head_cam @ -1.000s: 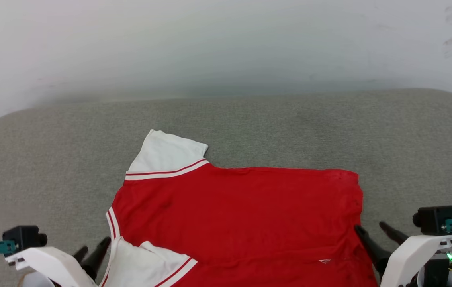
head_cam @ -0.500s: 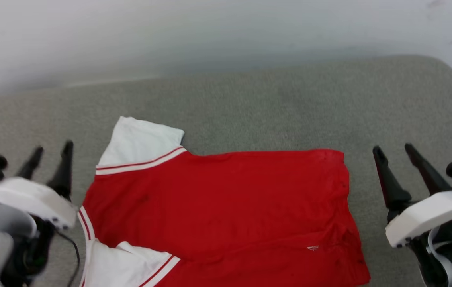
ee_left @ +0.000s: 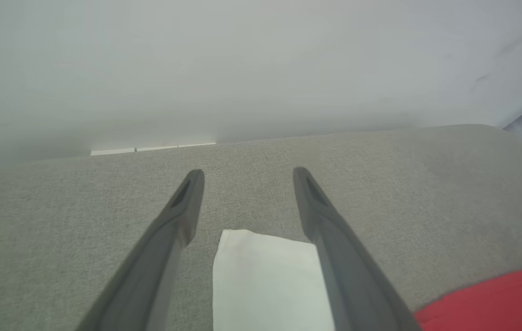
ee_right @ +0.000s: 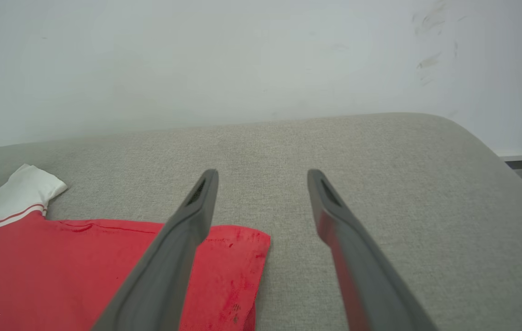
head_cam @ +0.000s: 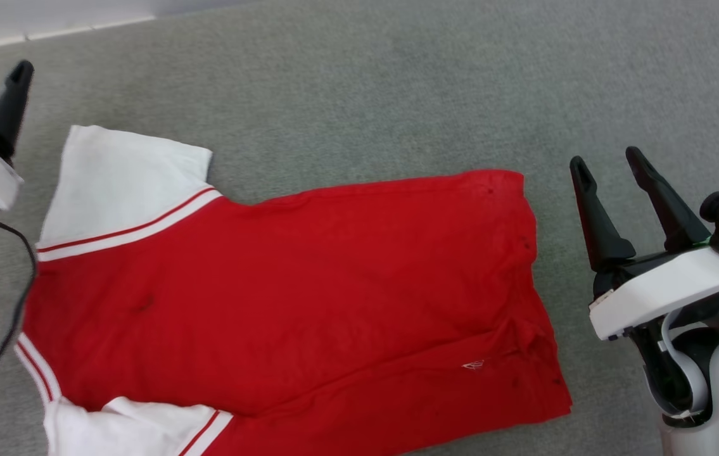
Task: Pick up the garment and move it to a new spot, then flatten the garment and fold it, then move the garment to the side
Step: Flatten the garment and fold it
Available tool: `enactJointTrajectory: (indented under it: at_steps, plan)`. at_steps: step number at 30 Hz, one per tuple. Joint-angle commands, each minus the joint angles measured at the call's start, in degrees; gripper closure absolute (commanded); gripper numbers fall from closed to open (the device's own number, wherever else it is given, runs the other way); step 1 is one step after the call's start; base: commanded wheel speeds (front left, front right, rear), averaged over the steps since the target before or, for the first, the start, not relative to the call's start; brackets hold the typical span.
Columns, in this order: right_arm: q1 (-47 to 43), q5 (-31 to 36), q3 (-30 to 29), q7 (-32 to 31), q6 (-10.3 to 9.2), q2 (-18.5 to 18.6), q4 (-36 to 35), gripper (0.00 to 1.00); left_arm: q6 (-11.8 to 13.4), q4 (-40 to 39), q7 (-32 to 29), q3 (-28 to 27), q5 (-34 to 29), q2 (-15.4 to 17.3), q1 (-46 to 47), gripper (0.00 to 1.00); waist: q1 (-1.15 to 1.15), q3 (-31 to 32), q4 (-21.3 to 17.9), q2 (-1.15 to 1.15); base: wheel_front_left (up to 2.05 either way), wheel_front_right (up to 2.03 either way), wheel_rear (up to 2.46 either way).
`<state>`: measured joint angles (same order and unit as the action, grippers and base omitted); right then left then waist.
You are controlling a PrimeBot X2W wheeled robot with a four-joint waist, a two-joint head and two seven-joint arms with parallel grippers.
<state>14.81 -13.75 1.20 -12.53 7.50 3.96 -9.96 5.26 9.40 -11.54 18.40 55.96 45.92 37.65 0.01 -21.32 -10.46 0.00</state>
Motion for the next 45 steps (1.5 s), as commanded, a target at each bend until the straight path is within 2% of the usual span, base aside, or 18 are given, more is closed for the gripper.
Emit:
enactJointTrajectory:
  at_steps: [1,5,9,14,20,21,22,23,26,31,35,37,45]
  plan:
    - [0.9,-0.1,0.4,0.6,-0.02,-0.3,0.1,0.0,-0.9,0.9,-2.5,0.3,1.0,0.8,2.2,0.0,-0.01,-2.5,-2.4,0.0,0.0,0.0,0.0]
    - [1.0,-0.4,1.0,1.5,-0.02,-0.7,1.0,0.0,-3.6,4.5,-15.3,3.0,3.2,4.7,7.6,0.0,-0.01,-4.4,-4.0,0.0,0.0,0.0,0.0]
    - [0.7,-1.2,1.7,2.5,-0.02,-1.0,2.2,0.0,-4.1,7.4,-26.4,4.8,5.5,7.4,10.8,0.0,-0.01,-6.2,-5.4,0.0,0.0,0.0,0.0]
    - [0.9,-2.3,2.5,3.6,-0.02,-1.2,3.4,0.0,-3.7,10.2,-32.7,5.7,7.6,8.4,12.0,0.0,-0.01,-8.4,-6.8,0.0,0.0,0.0,0.0]
    - [1.3,-4.1,2.9,4.6,-0.01,-1.1,4.9,0.0,-2.6,14.1,-38.8,7.4,10.6,7.0,9.5,0.0,-0.01,-9.7,-7.8,0.0,0.0,0.0,0.0]
    - [1.4,-4.3,2.8,4.6,-0.02,-1.1,5.1,0.0,-2.3,14.8,-40.2,7.9,11.4,6.3,8.6,0.17,-0.01,-9.7,-7.9,0.0,0.0,0.0,0.0]
    - [1.5,-4.4,2.7,4.6,-0.02,-1.2,5.4,0.0,-2.0,15.2,-40.8,8.2,11.7,5.7,8.1,0.66,-0.01,-9.7,-8.0,0.0,0.0,0.0,0.0]
    - [1.6,-4.6,2.6,4.6,-0.02,-1.2,5.6,0.0,-1.9,15.4,-40.8,8.3,12.0,5.3,7.8,1.0,-0.01,-9.7,-8.0,0.0,0.0,0.0,0.0]
    - [1.9,-5.0,2.5,4.1,-0.02,-1.2,6.0,0.0,-2.0,16.0,-39.3,8.4,12.1,3.6,7.2,1.0,-0.01,-9.4,-7.9,0.0,0.0,0.0,0.0]
    - [2.4,-6.2,2.2,1.9,-0.01,-1.1,7.4,0.0,-3.3,17.2,-35.2,8.2,10.2,3.0,8.5,1.0,-0.01,-7.9,-6.9,0.0,0.0,0.0,0.0]
    - [4.6,-7.6,2.5,-3.7,-0.01,0.5,11.2,0.0,-4.8,17.6,-31.3,7.5,8.7,2.3,11.0,1.0,-0.01,-6.2,-5.3,0.0,0.0,0.0,0.0]
    - [7.4,-10.0,3.1,-8.5,-0.01,2.5,14.6,0.0,-5.7,17.1,-28.4,7.1,7.6,1.5,13.1,1.0,-0.01,-5.1,-3.5,0.0,0.0,0.0,0.0]
    - [15.6,-13.5,6.0,-19.8,-0.01,7.7,22.2,0.0,-7.2,12.6,-24.8,10.2,3.5,-1.7,15.0,1.0,-0.01,-4.3,2.7,0.0,0.0,0.0,0.0]
